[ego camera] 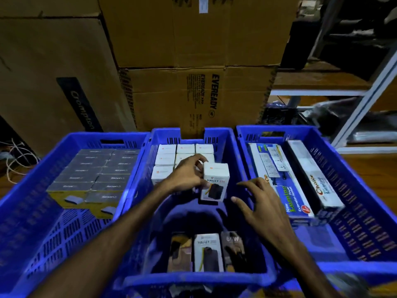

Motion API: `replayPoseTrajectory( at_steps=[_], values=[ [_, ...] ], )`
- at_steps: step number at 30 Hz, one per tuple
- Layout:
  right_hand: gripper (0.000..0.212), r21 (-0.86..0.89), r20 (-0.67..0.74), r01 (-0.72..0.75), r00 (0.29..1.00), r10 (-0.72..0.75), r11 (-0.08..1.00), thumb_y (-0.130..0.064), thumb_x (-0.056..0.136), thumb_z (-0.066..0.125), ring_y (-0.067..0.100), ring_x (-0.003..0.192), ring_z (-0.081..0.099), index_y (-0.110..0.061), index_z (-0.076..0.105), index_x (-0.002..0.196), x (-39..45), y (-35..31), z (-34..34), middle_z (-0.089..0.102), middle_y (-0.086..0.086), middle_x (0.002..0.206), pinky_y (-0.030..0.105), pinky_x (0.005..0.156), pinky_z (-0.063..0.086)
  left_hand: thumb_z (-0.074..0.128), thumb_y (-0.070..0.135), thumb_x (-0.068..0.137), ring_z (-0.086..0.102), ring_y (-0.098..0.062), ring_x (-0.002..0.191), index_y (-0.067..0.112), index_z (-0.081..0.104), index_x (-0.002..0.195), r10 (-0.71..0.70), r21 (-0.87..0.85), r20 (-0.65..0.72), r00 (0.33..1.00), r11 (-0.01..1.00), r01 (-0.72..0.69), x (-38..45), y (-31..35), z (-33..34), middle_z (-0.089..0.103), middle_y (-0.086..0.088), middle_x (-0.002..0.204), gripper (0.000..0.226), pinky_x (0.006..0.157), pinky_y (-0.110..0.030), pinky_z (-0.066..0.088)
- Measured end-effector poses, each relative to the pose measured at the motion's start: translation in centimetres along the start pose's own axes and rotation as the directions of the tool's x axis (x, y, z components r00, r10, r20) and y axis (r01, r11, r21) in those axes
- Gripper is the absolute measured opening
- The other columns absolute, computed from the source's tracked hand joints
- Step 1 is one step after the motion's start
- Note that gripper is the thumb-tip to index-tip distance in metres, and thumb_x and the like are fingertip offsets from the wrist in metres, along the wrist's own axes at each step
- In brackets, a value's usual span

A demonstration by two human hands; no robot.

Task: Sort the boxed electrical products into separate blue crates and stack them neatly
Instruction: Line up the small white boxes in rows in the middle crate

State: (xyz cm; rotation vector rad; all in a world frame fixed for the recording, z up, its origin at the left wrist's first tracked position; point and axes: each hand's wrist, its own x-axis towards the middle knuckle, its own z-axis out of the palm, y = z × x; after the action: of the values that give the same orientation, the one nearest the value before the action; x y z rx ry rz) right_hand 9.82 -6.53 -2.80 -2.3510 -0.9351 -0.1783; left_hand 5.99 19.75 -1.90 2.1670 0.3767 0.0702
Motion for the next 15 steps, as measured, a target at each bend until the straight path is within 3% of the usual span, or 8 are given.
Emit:
replayPoseTrajectory(
  at_steps=[3, 7, 11, 15],
  values=[
    [0.036, -0.03, 0.015, 0.056, 0.998, -0.055, 0.998, -0.049, 0.089, 0.071, 0.02, 0.103, 0.059, -0.027, 0.068, 0.118, 0.4, 1.0, 0.2, 0.057, -0.006, 0.108, 0.037, 0.083, 0.051, 0.095, 0.017, 0.06, 0.061, -0.017, 0.089, 0.025, 0.059, 0.122, 0.047, 0.254, -0.024, 0.999, 0.966, -0.039, 1.9, -0.4, 0.4, 0.06, 0.006, 0.099, 0.072, 0.081, -0.036, 0.058],
    [0.034, 0.019, -0.026, 0.128, 0.991, -0.128, 0.992, -0.045, 0.087, 0.071, 0.023, 0.098, 0.061, -0.023, 0.071, 0.113, 0.4, 2.2, 0.8, 0.059, -0.004, 0.106, 0.037, 0.078, 0.049, 0.088, 0.038, 0.069, 0.047, -0.027, 0.12, 0.017, 0.056, 0.135, 0.133, 0.633, -0.077, 0.988, 0.773, -0.054, 3.0, -1.0, -0.2, 0.055, -0.005, 0.126, 0.077, 0.1, -0.04, 0.048],
    [0.03, 0.066, -0.026, 0.174, 0.985, -0.173, 0.982, -0.041, 0.088, 0.073, 0.021, 0.099, 0.06, -0.023, 0.071, 0.112, 0.3, 2.8, 0.9, 0.059, -0.005, 0.107, 0.039, 0.08, 0.05, 0.08, 0.06, 0.07, 0.042, -0.03, 0.125, 0.019, 0.06, 0.133, 0.123, 0.812, -0.089, 0.988, 0.584, 0.001, 3.2, -1.3, -0.5, 0.05, -0.007, 0.132, 0.077, 0.1, -0.046, 0.045],
    [0.029, 0.078, -0.006, 0.187, 0.982, -0.187, 0.979, -0.041, 0.088, 0.074, 0.021, 0.1, 0.059, -0.024, 0.071, 0.111, 0.4, 3.1, 0.9, 0.058, -0.005, 0.107, 0.039, 0.082, 0.05, 0.074, 0.069, 0.071, 0.042, -0.033, 0.13, 0.02, 0.063, 0.13, 0.124, 0.891, -0.088, 0.988, 0.454, 0.023, 3.5, -1.0, 0.3, 0.047, -0.013, 0.142, 0.078, 0.103, -0.051, 0.043]
  ],
)
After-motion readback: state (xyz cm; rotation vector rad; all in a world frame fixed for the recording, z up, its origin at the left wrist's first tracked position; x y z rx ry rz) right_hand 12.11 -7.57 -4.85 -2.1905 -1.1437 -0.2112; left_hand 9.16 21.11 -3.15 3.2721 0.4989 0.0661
